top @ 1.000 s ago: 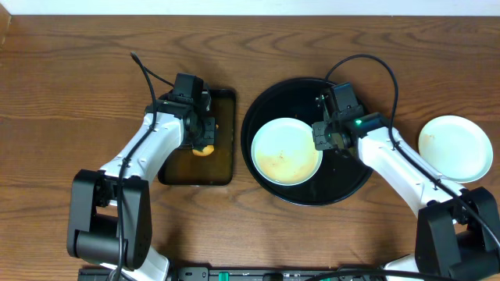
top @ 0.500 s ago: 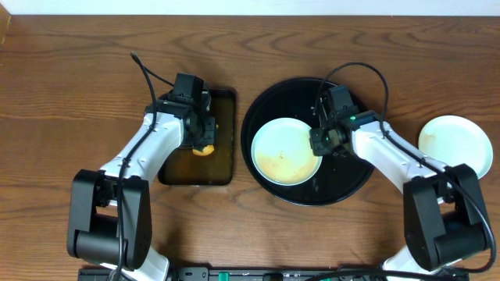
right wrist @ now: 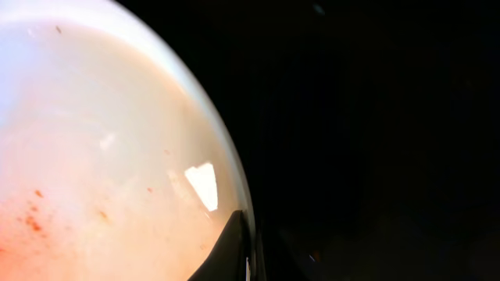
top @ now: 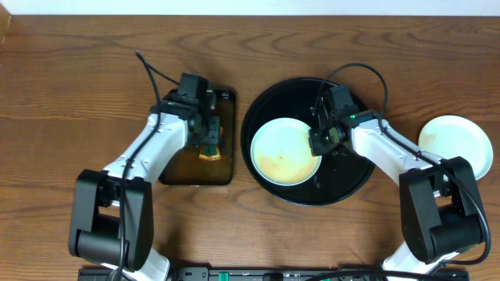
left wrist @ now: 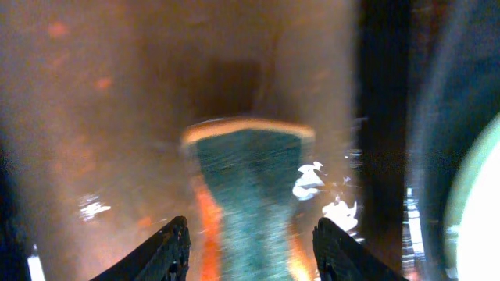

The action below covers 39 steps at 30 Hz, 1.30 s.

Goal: Clean dirty plates on tray and stack at the side

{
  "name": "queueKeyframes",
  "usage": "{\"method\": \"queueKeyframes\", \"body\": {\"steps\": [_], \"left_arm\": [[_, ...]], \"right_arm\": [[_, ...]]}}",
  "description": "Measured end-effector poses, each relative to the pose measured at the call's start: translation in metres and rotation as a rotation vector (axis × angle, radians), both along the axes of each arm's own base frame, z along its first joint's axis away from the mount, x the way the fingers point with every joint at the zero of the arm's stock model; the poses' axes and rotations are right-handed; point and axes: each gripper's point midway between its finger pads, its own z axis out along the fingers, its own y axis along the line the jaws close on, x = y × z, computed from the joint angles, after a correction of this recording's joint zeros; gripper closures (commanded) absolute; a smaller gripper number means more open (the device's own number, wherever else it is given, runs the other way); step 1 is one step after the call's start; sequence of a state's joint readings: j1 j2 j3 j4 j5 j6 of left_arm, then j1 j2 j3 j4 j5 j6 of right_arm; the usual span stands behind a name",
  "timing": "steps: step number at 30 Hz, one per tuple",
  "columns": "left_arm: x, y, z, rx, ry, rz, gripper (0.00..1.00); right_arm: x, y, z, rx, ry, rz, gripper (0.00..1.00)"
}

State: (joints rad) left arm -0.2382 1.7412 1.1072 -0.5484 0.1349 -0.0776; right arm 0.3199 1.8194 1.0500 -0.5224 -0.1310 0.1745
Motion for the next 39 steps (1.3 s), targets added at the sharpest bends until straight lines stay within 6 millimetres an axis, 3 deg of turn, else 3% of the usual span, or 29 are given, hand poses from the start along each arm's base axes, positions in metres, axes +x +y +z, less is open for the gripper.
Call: {"method": "queueKeyframes", "body": {"steps": [7,11,20,24,33,39], "left_arm": [[-0.005,-0.055,0.005,-0.029,-0.055,-0.162,0.49],[-0.007,-0.065,0.006,-0.033,-0.066,-0.192,0.49],[-0.006,-0.065,0.006,-0.034,-0.069,-0.192,0.49],[-0.006,-0.066,0.006,-0.034,-0.070,-0.192,0.51],[-0.004,-0.055,0.005,0.013,-0.075,-0.168,0.55],[0.007,-0.030,0.006,0.011,-0.076,-0.077,0.54]], "right_arm": [[-0.001,0.009,0.000,0.052,0.011,0.003,0.99],[0.004,0.018,0.003,0.107,-0.003,-0.002,0.99],[0.006,0.039,0.012,0.234,0.001,0.012,0.99],[0.008,0.040,0.013,0.236,-0.009,0.013,0.99],[0.019,0.018,0.013,0.117,-0.076,-0.010,0.99],[0.035,-0.010,0.046,0.004,-0.208,-0.038,0.99]]}}
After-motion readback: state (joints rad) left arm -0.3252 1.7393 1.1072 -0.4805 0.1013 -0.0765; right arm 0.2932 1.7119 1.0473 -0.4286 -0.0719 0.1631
